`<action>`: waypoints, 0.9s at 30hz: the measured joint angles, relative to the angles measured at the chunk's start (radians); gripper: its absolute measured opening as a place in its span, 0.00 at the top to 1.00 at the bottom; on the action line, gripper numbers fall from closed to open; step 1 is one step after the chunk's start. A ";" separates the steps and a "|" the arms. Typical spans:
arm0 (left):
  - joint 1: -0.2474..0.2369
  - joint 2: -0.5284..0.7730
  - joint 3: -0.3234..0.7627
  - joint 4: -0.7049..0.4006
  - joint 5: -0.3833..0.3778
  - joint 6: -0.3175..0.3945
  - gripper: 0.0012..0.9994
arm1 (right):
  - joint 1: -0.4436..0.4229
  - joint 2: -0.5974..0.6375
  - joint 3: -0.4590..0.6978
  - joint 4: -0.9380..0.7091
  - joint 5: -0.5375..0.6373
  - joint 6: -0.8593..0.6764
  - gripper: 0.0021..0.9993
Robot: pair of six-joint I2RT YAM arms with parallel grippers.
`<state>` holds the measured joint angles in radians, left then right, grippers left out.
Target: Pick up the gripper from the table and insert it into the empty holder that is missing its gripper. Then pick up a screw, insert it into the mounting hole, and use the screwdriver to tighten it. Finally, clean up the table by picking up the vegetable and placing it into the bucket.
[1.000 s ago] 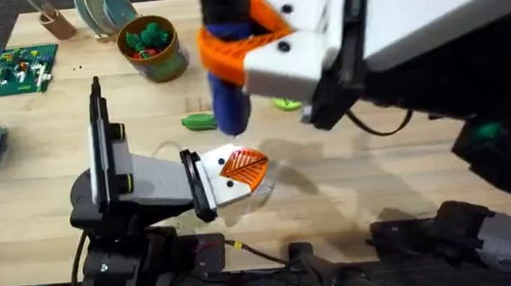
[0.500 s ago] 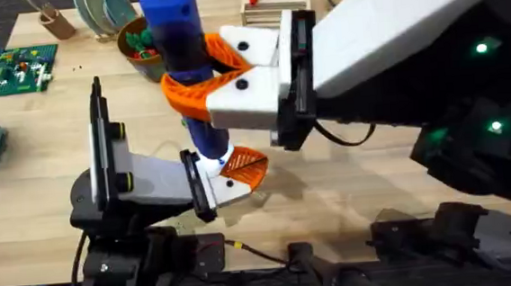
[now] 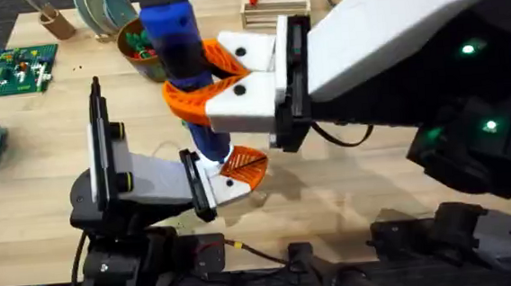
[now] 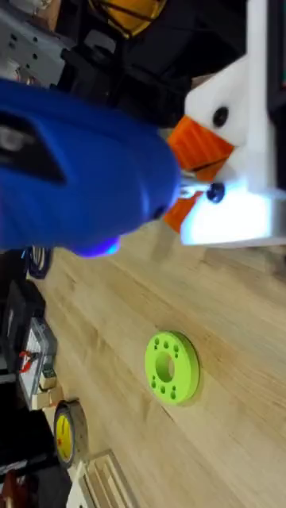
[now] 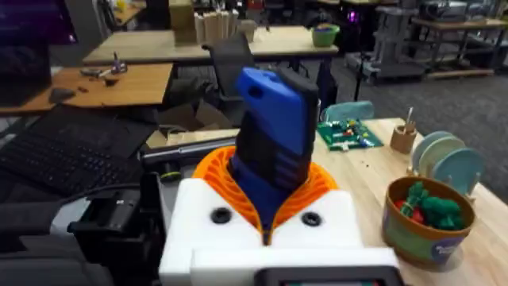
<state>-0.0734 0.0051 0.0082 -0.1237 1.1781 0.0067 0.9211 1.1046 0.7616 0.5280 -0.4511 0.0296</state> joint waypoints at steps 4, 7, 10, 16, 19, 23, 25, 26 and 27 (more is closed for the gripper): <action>0.000 0.000 0.000 0.000 0.000 -0.001 0.99 | 0.000 0.005 0.000 -0.009 0.000 -0.006 0.99; 0.000 0.000 0.000 0.000 0.000 -0.003 0.99 | 0.000 0.005 0.000 -0.010 0.000 -0.008 0.99; 0.000 0.000 0.000 0.000 0.000 -0.003 0.99 | 0.000 0.007 0.000 -0.011 0.000 -0.009 0.99; 0.000 0.000 0.000 0.000 -0.001 -0.009 0.99 | 0.000 0.019 0.000 -0.005 0.000 -0.011 0.99; 0.000 0.000 0.000 0.000 -0.002 -0.015 0.99 | 0.000 0.019 0.000 -0.005 -0.002 -0.011 0.99; 0.000 0.000 0.000 0.000 -0.003 -0.020 0.99 | 0.000 0.019 0.000 -0.005 -0.006 -0.012 0.99; 0.000 0.000 0.000 0.001 -0.004 -0.020 0.99 | 0.000 0.019 0.000 0.000 -0.006 -0.011 0.99; 0.000 0.000 0.000 0.001 -0.004 -0.019 0.99 | 0.000 0.019 0.000 0.008 -0.007 -0.011 0.99; 0.000 0.000 0.000 0.001 -0.004 -0.019 0.99 | 0.000 0.019 -0.001 0.022 -0.007 -0.011 0.99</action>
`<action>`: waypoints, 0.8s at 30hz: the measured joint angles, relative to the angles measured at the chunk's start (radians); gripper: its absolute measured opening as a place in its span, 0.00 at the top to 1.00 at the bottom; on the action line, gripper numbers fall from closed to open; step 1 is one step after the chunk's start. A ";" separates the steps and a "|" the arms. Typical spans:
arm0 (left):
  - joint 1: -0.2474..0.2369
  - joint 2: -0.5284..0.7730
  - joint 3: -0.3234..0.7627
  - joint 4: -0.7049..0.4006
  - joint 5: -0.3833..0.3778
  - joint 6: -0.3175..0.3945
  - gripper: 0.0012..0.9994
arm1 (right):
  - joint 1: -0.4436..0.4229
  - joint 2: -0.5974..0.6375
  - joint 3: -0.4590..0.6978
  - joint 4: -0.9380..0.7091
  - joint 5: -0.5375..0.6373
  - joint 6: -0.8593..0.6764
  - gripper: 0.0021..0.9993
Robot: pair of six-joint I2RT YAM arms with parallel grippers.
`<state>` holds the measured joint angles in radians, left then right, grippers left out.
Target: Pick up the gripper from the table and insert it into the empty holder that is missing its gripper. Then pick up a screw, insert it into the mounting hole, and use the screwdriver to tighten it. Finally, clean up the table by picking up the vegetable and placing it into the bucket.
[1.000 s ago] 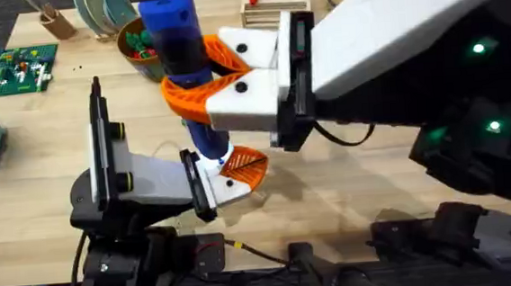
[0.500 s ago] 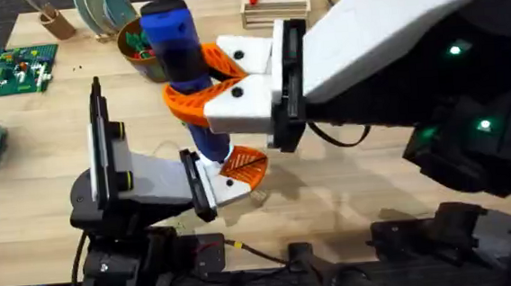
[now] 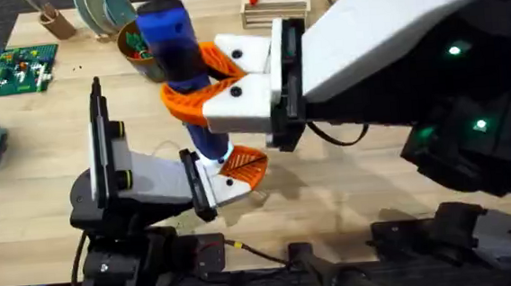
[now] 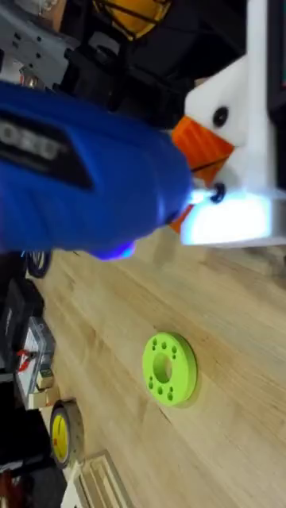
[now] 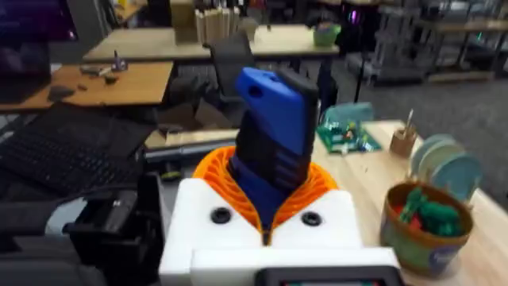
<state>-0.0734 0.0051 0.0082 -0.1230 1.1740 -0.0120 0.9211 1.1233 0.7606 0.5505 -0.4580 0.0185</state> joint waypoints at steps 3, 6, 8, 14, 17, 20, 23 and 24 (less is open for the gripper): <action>0.000 0.000 0.000 0.000 0.000 0.000 0.99 | -0.001 -0.001 -0.001 0.061 0.000 -0.001 0.99; 0.000 0.000 0.000 0.000 0.000 0.000 0.99 | -0.009 -0.019 -0.001 0.094 -0.001 0.000 0.99; 0.000 0.000 0.000 0.000 0.000 0.000 0.99 | -0.026 -0.047 -0.002 0.110 -0.003 -0.001 0.99; 0.000 0.000 0.000 0.000 0.000 0.000 0.99 | -0.109 -0.103 -0.002 0.073 -0.003 -0.028 0.99; 0.000 0.000 0.000 0.000 0.000 0.000 0.99 | -0.161 -0.089 -0.002 -0.026 0.032 -0.097 0.99; 0.000 0.000 0.000 0.000 0.000 0.000 0.99 | -0.220 -0.043 -0.002 -0.082 0.110 -0.221 0.99; 0.000 0.000 0.000 0.000 0.000 0.000 0.99 | -0.289 0.007 -0.002 -0.118 0.202 -0.377 0.99; 0.000 0.000 0.000 0.000 0.000 0.000 0.99 | -0.316 0.028 -0.002 -0.129 0.240 -0.426 0.99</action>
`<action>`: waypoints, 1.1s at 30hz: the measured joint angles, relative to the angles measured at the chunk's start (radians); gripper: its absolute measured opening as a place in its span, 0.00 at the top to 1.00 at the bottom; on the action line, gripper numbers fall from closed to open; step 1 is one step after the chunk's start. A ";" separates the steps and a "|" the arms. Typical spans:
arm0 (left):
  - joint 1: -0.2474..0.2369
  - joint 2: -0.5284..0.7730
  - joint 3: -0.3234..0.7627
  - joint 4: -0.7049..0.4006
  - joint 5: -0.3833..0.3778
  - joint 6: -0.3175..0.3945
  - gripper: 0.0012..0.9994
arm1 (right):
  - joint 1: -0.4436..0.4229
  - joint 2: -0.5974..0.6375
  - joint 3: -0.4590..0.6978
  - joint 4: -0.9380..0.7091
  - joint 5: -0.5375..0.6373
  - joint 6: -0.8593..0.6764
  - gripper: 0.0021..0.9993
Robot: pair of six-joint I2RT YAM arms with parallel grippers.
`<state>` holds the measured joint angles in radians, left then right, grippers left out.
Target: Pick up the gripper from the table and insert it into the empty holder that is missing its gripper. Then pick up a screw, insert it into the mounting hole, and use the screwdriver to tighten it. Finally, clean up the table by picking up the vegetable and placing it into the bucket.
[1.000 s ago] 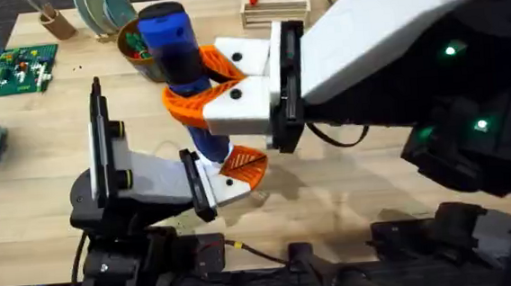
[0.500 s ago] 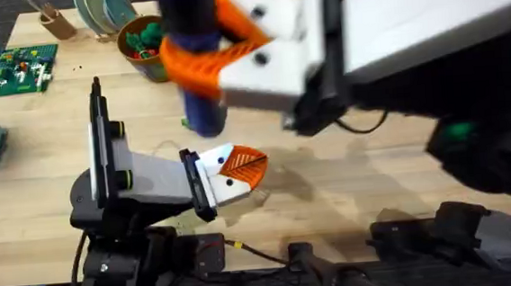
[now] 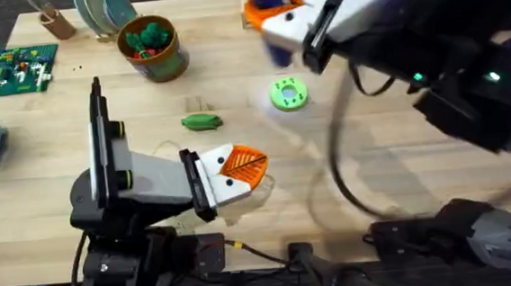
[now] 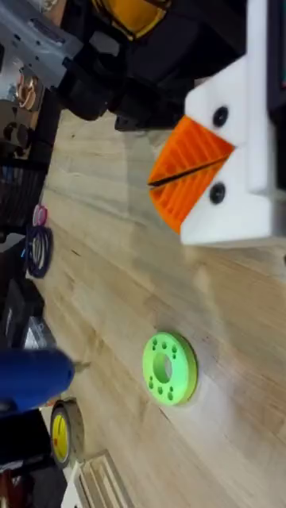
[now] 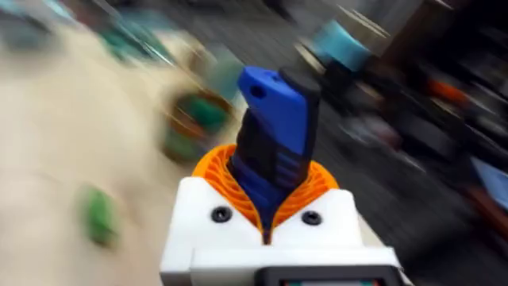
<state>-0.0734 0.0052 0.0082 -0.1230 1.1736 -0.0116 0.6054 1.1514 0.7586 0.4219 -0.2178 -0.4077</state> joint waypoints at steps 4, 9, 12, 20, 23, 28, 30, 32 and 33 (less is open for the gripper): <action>0.000 0.000 0.000 0.000 0.000 0.000 0.99 | -0.120 0.099 0.000 -0.050 0.141 -0.159 0.99; 0.000 0.000 0.000 0.000 0.000 0.000 0.99 | -0.257 0.230 0.000 -0.065 0.260 -0.322 0.99; 0.000 0.000 0.000 0.000 0.000 0.000 0.99 | -0.306 0.295 0.000 -0.064 0.296 -0.430 0.99; 0.000 0.000 0.000 0.000 0.000 0.000 0.99 | -0.320 0.475 0.000 -0.054 0.336 -0.659 0.99; 0.000 0.000 0.000 0.000 0.000 0.000 0.99 | -0.318 0.544 0.000 -0.043 0.385 -0.702 0.99; 0.000 0.000 0.000 0.000 0.000 0.000 0.99 | -0.316 0.607 0.001 -0.035 0.458 -0.742 0.99; 0.000 0.000 0.000 0.000 0.000 0.000 0.99 | -0.313 0.609 0.002 -0.036 0.469 -0.746 0.99; 0.000 0.000 0.000 0.000 0.000 0.000 0.99 | -0.311 0.610 0.002 -0.037 0.473 -0.745 0.88; 0.000 0.000 0.000 0.000 0.000 0.000 0.99 | -0.311 0.609 0.002 -0.036 0.475 -0.743 0.76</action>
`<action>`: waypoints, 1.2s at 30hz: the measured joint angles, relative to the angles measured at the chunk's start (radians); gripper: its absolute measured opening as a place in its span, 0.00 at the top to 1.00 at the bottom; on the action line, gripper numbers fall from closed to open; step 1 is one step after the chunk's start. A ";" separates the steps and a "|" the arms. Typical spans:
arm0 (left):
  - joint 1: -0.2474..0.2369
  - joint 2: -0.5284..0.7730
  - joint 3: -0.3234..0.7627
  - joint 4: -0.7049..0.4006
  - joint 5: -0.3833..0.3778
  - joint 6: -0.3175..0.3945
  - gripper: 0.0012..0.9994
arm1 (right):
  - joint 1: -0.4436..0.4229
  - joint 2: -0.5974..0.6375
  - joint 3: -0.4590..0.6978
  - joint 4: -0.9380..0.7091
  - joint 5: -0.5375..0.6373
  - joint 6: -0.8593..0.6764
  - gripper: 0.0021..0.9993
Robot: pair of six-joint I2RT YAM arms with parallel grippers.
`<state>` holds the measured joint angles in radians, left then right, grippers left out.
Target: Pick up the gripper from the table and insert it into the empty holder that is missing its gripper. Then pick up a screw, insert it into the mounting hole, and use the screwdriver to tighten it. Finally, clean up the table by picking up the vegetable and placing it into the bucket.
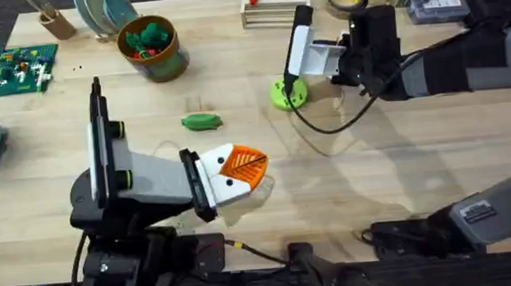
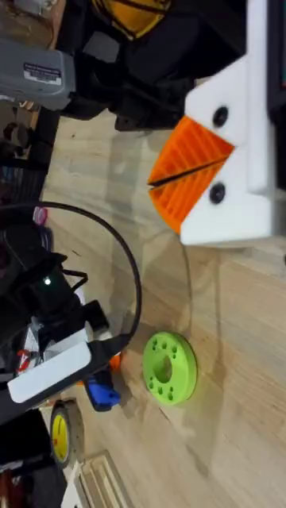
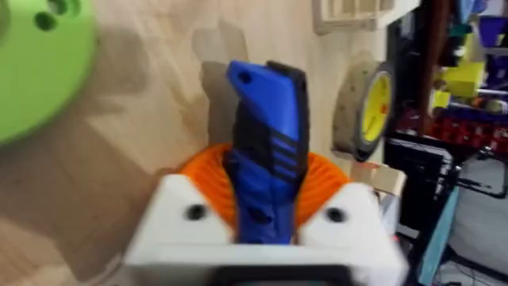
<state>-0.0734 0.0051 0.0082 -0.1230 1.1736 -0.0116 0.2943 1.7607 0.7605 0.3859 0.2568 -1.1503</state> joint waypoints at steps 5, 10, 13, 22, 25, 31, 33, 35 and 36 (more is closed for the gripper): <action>0.000 0.000 0.000 0.000 0.000 0.000 0.99 | -0.001 -0.019 0.028 0.018 0.012 0.007 0.02; 0.000 0.000 0.000 0.000 0.000 0.000 0.99 | 0.013 -0.019 0.028 0.018 0.015 0.051 0.01; 0.000 0.000 0.000 0.000 0.000 0.000 0.99 | 0.040 -0.021 0.028 0.013 0.012 0.091 0.01; 0.000 0.000 0.000 0.000 0.000 0.000 0.99 | 0.080 -0.144 0.015 -0.025 -0.006 0.302 0.01; 0.000 0.000 0.000 0.000 -0.001 0.005 0.85 | 0.080 -0.251 0.015 -0.029 -0.008 0.384 0.01; 0.000 0.000 0.000 0.000 -0.001 0.004 0.14 | 0.080 -0.435 0.016 -0.140 -0.011 0.564 0.01; 0.000 0.000 0.000 0.000 -0.003 0.001 0.17 | 0.080 -0.475 0.015 -0.201 -0.011 0.641 0.01; 0.000 0.000 0.000 0.000 -0.003 0.003 0.49 | 0.080 -0.507 0.015 -0.261 -0.012 0.718 0.01; 0.000 0.000 0.000 0.000 -0.003 0.003 0.64 | 0.080 -0.522 0.015 -0.288 -0.012 0.755 0.01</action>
<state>-0.0734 0.0051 0.0082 -0.1226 1.1702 -0.0082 0.3748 1.2384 0.7757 0.0979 0.2451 -0.3949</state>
